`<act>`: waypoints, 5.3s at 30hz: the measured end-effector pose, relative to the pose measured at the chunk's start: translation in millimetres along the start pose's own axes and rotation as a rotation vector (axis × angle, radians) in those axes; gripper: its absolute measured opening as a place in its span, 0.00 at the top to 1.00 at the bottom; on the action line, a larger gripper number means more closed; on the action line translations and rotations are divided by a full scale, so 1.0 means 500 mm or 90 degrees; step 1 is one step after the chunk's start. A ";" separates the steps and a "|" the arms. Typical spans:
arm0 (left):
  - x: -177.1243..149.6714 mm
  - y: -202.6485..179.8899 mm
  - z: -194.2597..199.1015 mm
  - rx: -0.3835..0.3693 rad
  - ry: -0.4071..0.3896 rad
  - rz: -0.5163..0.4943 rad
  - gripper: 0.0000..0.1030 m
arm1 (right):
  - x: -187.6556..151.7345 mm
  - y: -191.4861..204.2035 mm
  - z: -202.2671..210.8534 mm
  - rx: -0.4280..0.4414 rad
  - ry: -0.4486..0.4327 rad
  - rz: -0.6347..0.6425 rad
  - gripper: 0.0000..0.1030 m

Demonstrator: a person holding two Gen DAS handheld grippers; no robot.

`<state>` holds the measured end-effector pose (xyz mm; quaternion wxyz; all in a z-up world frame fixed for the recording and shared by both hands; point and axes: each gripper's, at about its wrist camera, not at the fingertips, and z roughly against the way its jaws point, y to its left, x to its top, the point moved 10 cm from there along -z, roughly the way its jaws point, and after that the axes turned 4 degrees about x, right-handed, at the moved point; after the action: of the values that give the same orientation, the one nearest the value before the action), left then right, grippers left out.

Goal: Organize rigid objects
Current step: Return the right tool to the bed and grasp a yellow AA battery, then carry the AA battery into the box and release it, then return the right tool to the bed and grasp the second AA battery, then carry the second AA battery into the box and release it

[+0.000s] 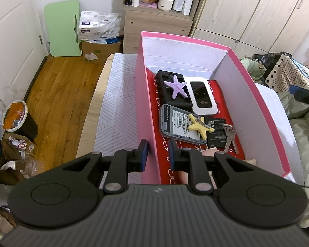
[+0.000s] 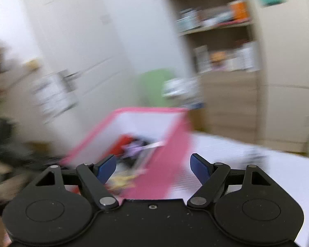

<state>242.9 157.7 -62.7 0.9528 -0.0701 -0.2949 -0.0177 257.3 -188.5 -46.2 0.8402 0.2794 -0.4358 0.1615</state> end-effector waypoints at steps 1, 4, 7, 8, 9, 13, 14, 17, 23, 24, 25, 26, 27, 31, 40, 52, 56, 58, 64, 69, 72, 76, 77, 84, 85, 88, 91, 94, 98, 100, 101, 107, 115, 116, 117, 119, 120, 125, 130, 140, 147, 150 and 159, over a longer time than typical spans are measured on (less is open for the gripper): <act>-0.001 -0.002 0.000 0.002 0.000 -0.003 0.82 | -0.002 -0.022 0.006 -0.031 -0.009 0.004 0.20; 0.001 -0.004 -0.002 0.005 0.002 -0.005 0.82 | -0.018 -0.081 0.013 -0.105 -0.024 0.017 0.25; 0.001 -0.004 -0.002 0.003 0.004 -0.001 0.82 | -0.050 -0.129 -0.001 -0.132 -0.018 -0.017 0.36; 0.002 -0.004 -0.002 0.003 0.004 0.000 0.82 | -0.066 -0.144 -0.012 -0.132 -0.012 -0.033 0.39; 0.002 -0.004 -0.002 0.003 0.004 0.001 0.82 | -0.081 -0.152 -0.023 -0.132 -0.005 -0.042 0.46; 0.002 -0.002 -0.001 0.004 0.005 0.001 0.82 | -0.123 -0.175 -0.073 -0.154 0.023 -0.034 0.68; 0.002 -0.002 -0.001 0.005 0.005 0.000 0.82 | -0.131 -0.176 -0.085 -0.156 0.029 -0.027 0.72; 0.002 -0.002 -0.002 0.005 0.005 0.001 0.82 | -0.145 -0.175 -0.118 -0.150 0.050 -0.030 0.80; 0.003 -0.001 -0.002 0.004 0.005 0.002 0.82 | -0.157 -0.182 -0.140 -0.156 0.057 -0.007 0.83; 0.003 -0.001 -0.002 0.005 0.005 0.001 0.82 | -0.157 -0.178 -0.143 -0.167 0.065 0.015 0.88; 0.003 -0.001 -0.002 0.005 0.005 0.002 0.82 | -0.163 -0.173 -0.139 -0.176 0.071 0.032 0.88; 0.002 -0.001 -0.001 0.005 0.005 0.002 0.82 | -0.164 -0.170 -0.137 -0.170 0.077 0.031 0.88; 0.003 0.000 -0.002 0.004 0.005 0.002 0.82 | -0.166 -0.170 -0.132 -0.159 0.080 0.017 0.88; 0.002 -0.002 -0.002 0.002 0.005 0.005 0.82 | -0.167 -0.166 -0.111 -0.117 0.073 -0.035 0.88; 0.002 0.000 -0.002 0.002 0.004 0.005 0.82 | -0.105 -0.121 -0.045 -0.015 0.006 -0.112 0.88; 0.004 -0.008 -0.004 0.006 0.010 -0.005 0.82 | 0.026 0.170 -0.093 0.206 0.085 0.003 0.88; 0.003 -0.002 -0.003 -0.006 0.007 0.003 0.82 | 0.012 0.234 -0.192 0.208 0.198 0.045 0.88; 0.001 0.000 -0.002 -0.010 0.005 0.008 0.82 | -0.003 0.255 -0.234 0.211 0.242 0.076 0.88; 0.002 0.001 0.003 -0.012 0.002 0.005 0.82 | -0.039 0.259 -0.326 0.144 0.303 0.136 0.88; 0.003 0.001 0.003 -0.012 0.002 0.005 0.82 | -0.051 0.255 -0.341 0.127 0.312 0.121 0.88; 0.003 0.001 0.003 -0.012 0.002 0.000 0.82 | -0.048 0.261 -0.339 0.128 0.290 0.119 0.85; 0.003 0.000 0.002 -0.011 0.002 -0.001 0.82 | -0.034 0.260 -0.327 0.110 0.260 0.135 0.84; 0.003 -0.001 0.002 -0.012 0.002 0.000 0.82 | -0.027 0.259 -0.314 0.118 0.249 0.127 0.84; 0.003 0.002 0.002 -0.013 0.000 0.005 0.82 | 0.014 0.205 -0.184 0.106 0.163 0.098 0.84; 0.003 0.001 0.002 -0.013 -0.001 0.006 0.82 | 0.017 0.188 -0.166 0.095 0.151 0.093 0.84; 0.002 0.003 0.003 -0.013 -0.001 0.009 0.82 | 0.021 0.123 -0.112 0.051 0.125 0.069 0.84; 0.003 0.000 0.003 -0.009 -0.002 0.005 0.82 | 0.022 0.055 -0.068 0.012 0.109 0.039 0.84; 0.003 -0.001 0.003 -0.004 -0.001 0.001 0.82 | 0.014 -0.011 -0.042 -0.029 0.103 0.014 0.82; 0.004 -0.003 0.002 0.004 0.004 -0.003 0.82 | -0.018 -0.083 -0.036 -0.086 0.104 0.005 0.78; 0.005 -0.003 0.002 0.008 0.005 -0.004 0.82 | -0.034 -0.127 -0.045 -0.133 0.104 0.009 0.78; 0.005 -0.002 0.002 0.009 0.007 -0.002 0.82 | -0.039 -0.147 -0.051 -0.151 0.105 0.007 0.78; 0.007 -0.007 0.003 0.023 0.015 -0.013 0.82 | -0.057 -0.253 -0.094 -0.187 0.111 -0.050 0.77; 0.009 -0.017 0.000 0.038 0.034 -0.048 0.82 | -0.075 -0.278 -0.174 -0.155 0.149 -0.118 0.69; 0.009 -0.018 0.000 0.041 0.038 -0.053 0.82 | -0.078 -0.282 -0.181 -0.161 0.153 -0.120 0.69; 0.010 -0.019 0.000 0.045 0.042 -0.059 0.82 | -0.084 -0.285 -0.187 -0.171 0.158 -0.122 0.69; 0.010 -0.023 -0.001 0.053 0.048 -0.071 0.82 | -0.085 -0.282 -0.194 -0.182 0.150 -0.104 0.69; 0.009 -0.024 -0.001 0.059 0.050 -0.077 0.82 | -0.085 -0.277 -0.196 -0.188 0.149 -0.089 0.72; 0.009 -0.034 0.000 0.084 0.060 -0.109 0.82 | -0.094 -0.259 -0.188 -0.187 0.137 -0.059 0.88; 0.009 -0.037 0.001 0.094 0.062 -0.119 0.82 | -0.098 -0.243 -0.165 -0.163 0.131 -0.069 0.88; 0.008 -0.038 0.003 0.096 0.053 -0.120 0.82 | -0.058 -0.139 -0.114 -0.090 0.091 -0.046 0.88; 0.009 -0.040 0.004 0.097 0.051 -0.124 0.79 | 0.038 0.040 -0.056 0.080 0.020 0.002 0.88; 0.009 -0.041 0.005 0.093 0.047 -0.118 0.78 | 0.047 0.110 -0.075 0.119 0.035 0.051 0.88; 0.006 -0.038 0.007 0.089 0.036 -0.117 0.78 | 0.027 0.134 -0.240 -0.035 0.116 0.225 0.88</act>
<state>242.1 139.5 -55.9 0.9577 0.0246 -0.2737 -0.0859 307.5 -61.6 -68.5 0.8420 0.1593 -0.4046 0.3192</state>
